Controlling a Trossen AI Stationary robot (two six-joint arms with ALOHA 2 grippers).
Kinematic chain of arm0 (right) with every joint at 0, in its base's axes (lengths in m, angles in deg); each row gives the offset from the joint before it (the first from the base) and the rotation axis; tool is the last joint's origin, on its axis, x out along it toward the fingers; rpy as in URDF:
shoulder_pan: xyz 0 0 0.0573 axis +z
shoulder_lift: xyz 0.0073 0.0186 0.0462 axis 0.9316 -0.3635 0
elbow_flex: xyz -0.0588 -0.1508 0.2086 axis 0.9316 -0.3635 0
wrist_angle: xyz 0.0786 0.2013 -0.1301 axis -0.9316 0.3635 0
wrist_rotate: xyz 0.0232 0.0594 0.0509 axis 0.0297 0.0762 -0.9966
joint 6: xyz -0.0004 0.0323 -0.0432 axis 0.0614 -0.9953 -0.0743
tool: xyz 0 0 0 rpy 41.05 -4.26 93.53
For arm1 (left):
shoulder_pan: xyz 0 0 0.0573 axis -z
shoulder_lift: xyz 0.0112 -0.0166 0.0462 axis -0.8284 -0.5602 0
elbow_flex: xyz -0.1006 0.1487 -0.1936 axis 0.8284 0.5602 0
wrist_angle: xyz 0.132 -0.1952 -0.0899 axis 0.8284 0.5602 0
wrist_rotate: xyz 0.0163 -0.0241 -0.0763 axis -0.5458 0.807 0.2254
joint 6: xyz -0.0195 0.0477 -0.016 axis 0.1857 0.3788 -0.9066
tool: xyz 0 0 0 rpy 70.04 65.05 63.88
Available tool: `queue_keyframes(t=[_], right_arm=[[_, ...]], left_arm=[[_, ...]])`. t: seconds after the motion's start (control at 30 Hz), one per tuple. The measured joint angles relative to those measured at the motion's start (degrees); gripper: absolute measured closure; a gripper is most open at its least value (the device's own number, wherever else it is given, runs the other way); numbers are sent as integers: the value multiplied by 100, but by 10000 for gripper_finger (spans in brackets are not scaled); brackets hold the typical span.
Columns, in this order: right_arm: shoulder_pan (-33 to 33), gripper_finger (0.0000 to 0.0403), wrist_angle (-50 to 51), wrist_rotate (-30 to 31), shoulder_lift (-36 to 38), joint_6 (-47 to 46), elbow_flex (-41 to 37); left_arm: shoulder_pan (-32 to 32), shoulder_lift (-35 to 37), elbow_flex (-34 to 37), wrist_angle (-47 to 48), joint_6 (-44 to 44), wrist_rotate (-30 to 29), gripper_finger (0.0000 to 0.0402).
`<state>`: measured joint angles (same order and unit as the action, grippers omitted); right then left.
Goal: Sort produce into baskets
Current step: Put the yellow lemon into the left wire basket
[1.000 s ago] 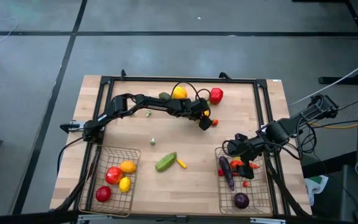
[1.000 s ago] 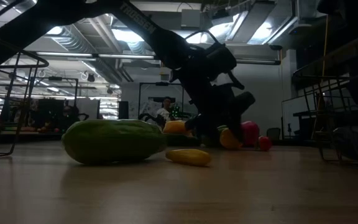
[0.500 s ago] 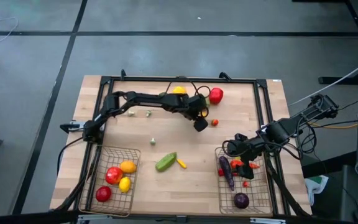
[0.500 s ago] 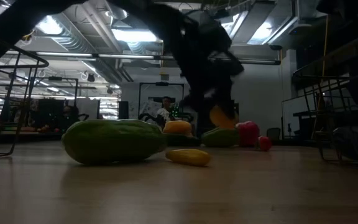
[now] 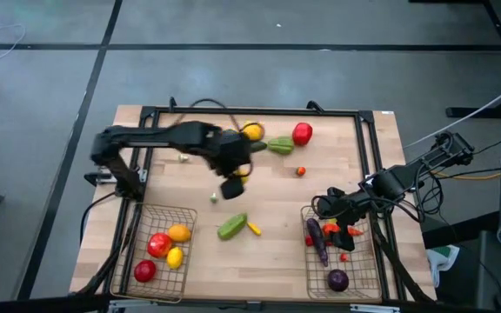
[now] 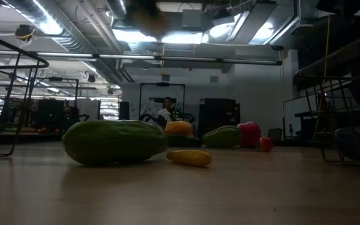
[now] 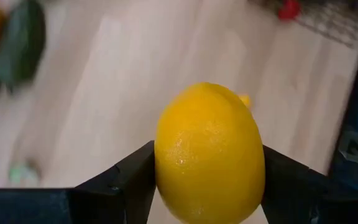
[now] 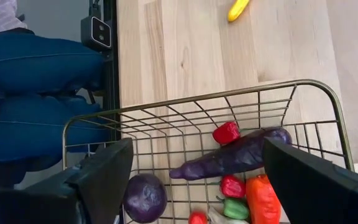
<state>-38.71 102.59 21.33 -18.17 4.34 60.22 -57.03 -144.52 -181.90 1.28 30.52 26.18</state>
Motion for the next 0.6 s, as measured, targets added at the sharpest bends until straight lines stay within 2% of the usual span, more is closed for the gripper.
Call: queue_keyframes(t=[0.17,0.33,0.6], right_arm=[[0,52,-38,0,0,1,-2],[0,52,-69,65,0,1,-1],[0,52,-76,97,0,1,-1]], left_arm=[[715,703,41,1044,-1206,-50,171],[1652,895,56,2095,-2492,-203,171],[3075,910,805,2011,-3455,-231,171]])
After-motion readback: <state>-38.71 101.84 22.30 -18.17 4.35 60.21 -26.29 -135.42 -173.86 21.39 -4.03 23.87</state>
